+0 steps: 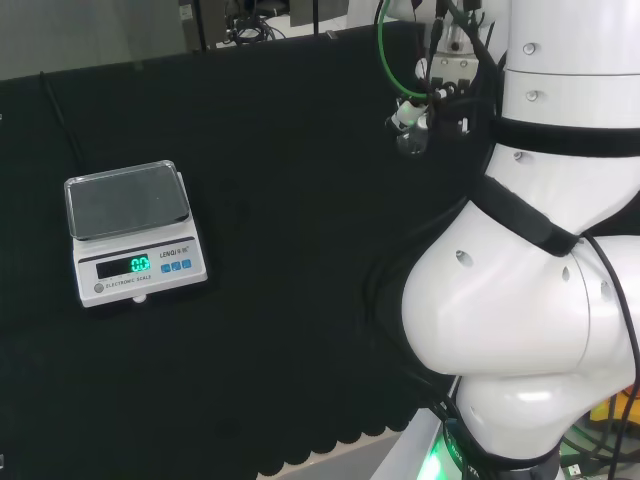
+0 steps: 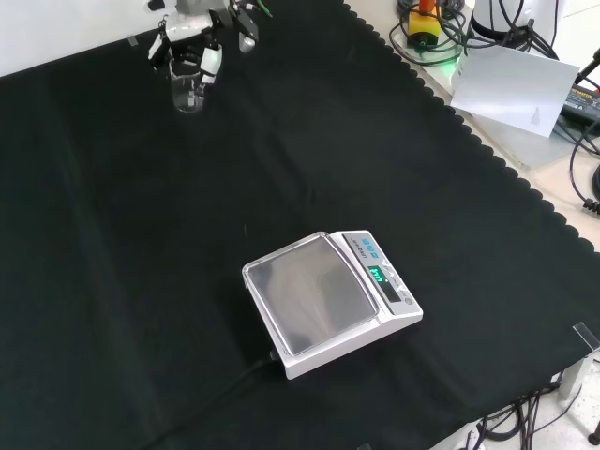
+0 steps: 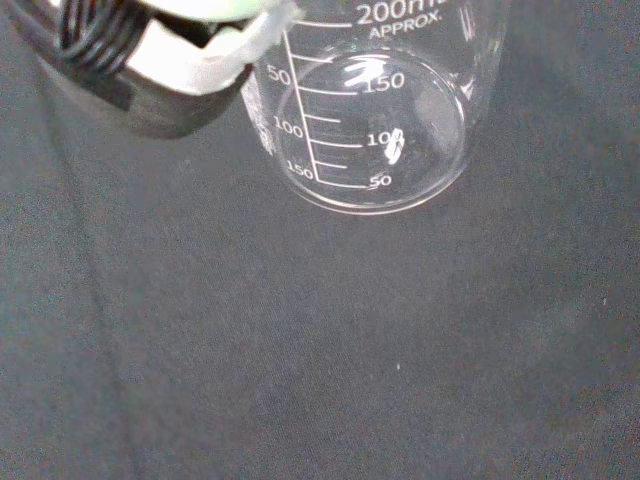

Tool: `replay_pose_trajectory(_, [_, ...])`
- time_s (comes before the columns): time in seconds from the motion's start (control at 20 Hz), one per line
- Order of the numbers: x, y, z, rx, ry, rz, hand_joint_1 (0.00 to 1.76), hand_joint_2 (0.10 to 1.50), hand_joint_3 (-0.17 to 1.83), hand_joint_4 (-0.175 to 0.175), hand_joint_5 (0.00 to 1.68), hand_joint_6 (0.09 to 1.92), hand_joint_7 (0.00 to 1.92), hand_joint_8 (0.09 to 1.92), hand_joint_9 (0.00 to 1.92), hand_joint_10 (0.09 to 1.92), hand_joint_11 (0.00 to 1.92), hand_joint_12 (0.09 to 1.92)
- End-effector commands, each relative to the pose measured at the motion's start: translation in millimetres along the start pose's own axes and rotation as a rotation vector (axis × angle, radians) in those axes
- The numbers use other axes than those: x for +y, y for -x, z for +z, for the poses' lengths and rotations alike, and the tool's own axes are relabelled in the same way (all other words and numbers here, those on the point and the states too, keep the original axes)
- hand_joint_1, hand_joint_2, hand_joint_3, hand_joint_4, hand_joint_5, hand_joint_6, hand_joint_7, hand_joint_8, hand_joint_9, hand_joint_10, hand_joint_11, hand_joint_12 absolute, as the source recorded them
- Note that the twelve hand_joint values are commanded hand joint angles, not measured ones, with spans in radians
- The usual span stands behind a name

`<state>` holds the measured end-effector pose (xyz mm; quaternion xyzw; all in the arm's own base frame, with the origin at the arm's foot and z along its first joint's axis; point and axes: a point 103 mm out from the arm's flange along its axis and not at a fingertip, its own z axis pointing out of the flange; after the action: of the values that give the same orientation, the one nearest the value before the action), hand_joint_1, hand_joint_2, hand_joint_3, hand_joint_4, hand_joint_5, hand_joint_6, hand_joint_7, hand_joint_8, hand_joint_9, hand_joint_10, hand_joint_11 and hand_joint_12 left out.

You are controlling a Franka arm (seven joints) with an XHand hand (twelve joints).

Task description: Put the beaker on the electronic balance.

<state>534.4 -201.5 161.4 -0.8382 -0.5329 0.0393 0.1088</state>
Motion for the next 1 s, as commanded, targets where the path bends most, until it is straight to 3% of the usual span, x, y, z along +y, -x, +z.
replay_pose_trajectory(0.05, [-8.5,-4.7,-7.1,-0.009,-0.002,-0.009,1.21,1.16,0.11,-0.175,0.76,1.33,0.8,1.36,1.3,1.16,1.33,1.06])
replay_pose_trajectory(0.25, [-12.3,-14.3,-8.1,-0.008,-0.009,-0.029,1.21,1.16,0.11,-0.175,0.76,1.33,0.8,1.36,1.3,1.16,1.33,1.07])
replay_pose_trajectory(0.4, [-18.4,-46.2,-10.6,-0.03,-0.013,-0.099,1.21,1.16,0.11,-0.175,0.76,1.33,0.8,1.36,1.3,1.16,1.33,1.07])
replay_pose_trajectory(0.7, [-51.7,-163.9,-18.9,-0.052,-0.022,-0.325,1.21,1.16,0.12,-0.175,0.77,1.33,0.81,1.35,1.3,1.16,1.33,1.07])
replay_pose_trajectory(1.0, [-117.4,-299.2,-20.4,-0.077,-0.035,-0.578,1.21,1.16,0.12,-0.175,0.77,1.32,0.81,1.35,1.3,1.15,1.32,1.07])
